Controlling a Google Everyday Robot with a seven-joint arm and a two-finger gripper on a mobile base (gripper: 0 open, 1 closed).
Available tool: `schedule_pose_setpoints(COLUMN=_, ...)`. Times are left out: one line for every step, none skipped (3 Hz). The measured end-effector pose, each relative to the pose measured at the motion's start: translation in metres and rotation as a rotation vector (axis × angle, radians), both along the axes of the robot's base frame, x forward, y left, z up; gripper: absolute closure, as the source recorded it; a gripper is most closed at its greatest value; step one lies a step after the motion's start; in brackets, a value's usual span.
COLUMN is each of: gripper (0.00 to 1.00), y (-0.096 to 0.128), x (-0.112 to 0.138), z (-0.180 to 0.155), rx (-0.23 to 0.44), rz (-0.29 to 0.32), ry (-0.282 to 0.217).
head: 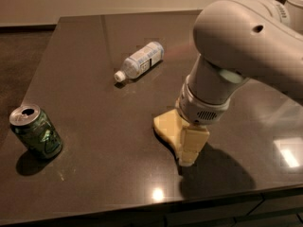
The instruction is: Pick sponge
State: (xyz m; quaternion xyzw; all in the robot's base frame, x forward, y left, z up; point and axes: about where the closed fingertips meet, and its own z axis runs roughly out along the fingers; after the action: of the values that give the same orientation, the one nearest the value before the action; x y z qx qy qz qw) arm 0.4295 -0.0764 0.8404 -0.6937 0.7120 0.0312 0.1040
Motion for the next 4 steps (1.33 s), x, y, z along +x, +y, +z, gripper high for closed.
schedule_pose_setpoints(gripper=0.39, y=-0.001, x=0.002, z=0.004, rx=0.009, rz=-0.008, ry=0.004)
schedule_pose_setpoints(gripper=0.63, y=-0.003, x=0.002, z=0.012, rx=0.018, rz=-0.011, ry=0.007)
schedule_pose_setpoints(gripper=0.86, y=-0.004, x=0.004, z=0.027, rx=0.026, rz=-0.013, ry=0.019)
schedule_pose_setpoints(gripper=1.00, y=-0.010, x=0.009, z=0.050, rx=0.060, rz=-0.023, ry=0.027)
